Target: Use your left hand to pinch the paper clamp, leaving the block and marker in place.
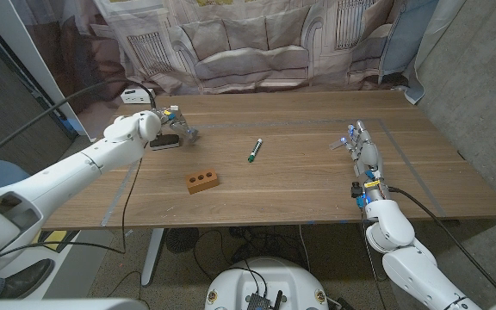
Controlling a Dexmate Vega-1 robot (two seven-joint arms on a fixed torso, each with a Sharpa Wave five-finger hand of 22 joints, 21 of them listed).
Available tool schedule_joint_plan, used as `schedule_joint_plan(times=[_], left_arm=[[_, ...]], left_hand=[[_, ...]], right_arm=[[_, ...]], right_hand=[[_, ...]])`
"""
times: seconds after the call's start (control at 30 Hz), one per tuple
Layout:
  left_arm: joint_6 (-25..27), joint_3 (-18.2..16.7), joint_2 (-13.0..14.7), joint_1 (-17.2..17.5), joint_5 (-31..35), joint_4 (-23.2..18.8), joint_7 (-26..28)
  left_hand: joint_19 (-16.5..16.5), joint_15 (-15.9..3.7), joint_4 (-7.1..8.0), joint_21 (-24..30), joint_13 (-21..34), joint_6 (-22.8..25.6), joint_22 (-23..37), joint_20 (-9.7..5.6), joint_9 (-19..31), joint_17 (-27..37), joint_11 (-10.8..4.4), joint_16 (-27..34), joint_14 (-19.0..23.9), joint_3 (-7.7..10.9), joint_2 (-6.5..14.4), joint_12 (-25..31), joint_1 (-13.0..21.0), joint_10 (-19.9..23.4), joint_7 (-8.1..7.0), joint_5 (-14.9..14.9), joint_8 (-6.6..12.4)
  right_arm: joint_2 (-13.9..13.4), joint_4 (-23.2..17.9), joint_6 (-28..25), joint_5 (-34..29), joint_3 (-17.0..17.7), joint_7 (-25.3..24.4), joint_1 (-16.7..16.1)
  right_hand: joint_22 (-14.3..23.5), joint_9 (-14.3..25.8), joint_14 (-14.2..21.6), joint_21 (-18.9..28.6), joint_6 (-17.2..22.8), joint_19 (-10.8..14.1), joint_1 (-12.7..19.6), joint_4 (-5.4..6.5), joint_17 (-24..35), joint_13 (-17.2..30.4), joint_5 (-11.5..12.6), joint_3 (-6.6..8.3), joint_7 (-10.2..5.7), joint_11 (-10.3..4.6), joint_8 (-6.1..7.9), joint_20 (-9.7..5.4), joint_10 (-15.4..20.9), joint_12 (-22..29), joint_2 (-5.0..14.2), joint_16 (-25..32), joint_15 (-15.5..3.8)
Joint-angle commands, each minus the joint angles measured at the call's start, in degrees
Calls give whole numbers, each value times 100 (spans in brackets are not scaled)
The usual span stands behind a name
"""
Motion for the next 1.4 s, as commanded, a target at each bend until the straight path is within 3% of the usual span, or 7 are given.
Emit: schedule_joint_plan(times=[0.03,0.5,0.87,1.0,1.07,1.13,1.4], left_arm=[[-83,199,-233,-147,27,271,134],[-197,271,-289,-232,-59,455,195],[-206,42,-59,-31,-263,125,302],[-266,-142,48,143,-460,2,449],[-348,-274,83,248,-647,-17,544],[-476,-432,95,376,-878,4,708],[-655,-949,174,925,-1441,-252,1478]], left_hand=[[2,-5,-18,15,1,-462,15,41,-3,24,6,10,-57,-18,9,17,-49,-148,360,6,-9],[-56,46,-49,1,-7,-729,16,52,-6,27,16,-7,-238,-17,-6,8,-97,-419,384,2,-30],[-94,123,-21,0,-11,-934,18,54,-7,38,67,10,-306,-35,4,9,-208,-600,389,-2,-37],[-117,172,-7,5,-15,-1271,20,49,-11,43,138,16,-397,-41,20,4,-296,-816,381,-1,-70],[-145,213,56,6,-19,-1562,22,40,-13,56,216,28,-452,-64,58,-2,-441,-996,364,-5,-81],[-210,307,201,4,-27,-1939,27,22,-20,75,437,29,-585,-95,177,-10,-718,-1291,441,0,-75],[-400,448,319,-18,-48,-2574,32,20,-39,77,668,-34,-1174,-139,257,-34,-1065,-1909,527,14,-50]], right_arm=[[3,62,17,44,28,19,-6],[10,63,3,31,24,4,11],[32,83,23,6,-3,7,50],[37,86,16,-2,-17,7,67],[39,86,7,-13,-29,4,76],[40,88,-5,-15,-39,4,88],[-15,101,-105,17,-63,58,160]], right_hand=[[12,24,29,3,57,-12,35,-21,31,33,0,-18,-1,30,-14,-10,32,2,9,-1,39],[12,24,30,4,59,-12,33,-19,32,33,0,-21,1,30,-14,-11,35,3,9,0,37],[12,24,28,3,55,-15,32,-18,33,33,0,-24,-5,31,-16,-8,49,9,10,-1,46],[12,24,28,4,53,-13,33,-18,33,33,0,-24,-6,35,-17,-11,48,8,11,-1,35],[12,24,31,4,57,-14,34,-19,32,33,0,-24,-4,30,-15,-11,51,9,12,0,43],[12,24,31,3,56,-14,36,-19,32,34,0,-24,-8,28,-15,-11,51,9,12,0,41],[12,24,28,3,53,-17,36,-20,32,34,0,-26,3,24,-17,-15,52,9,11,-1,33]])
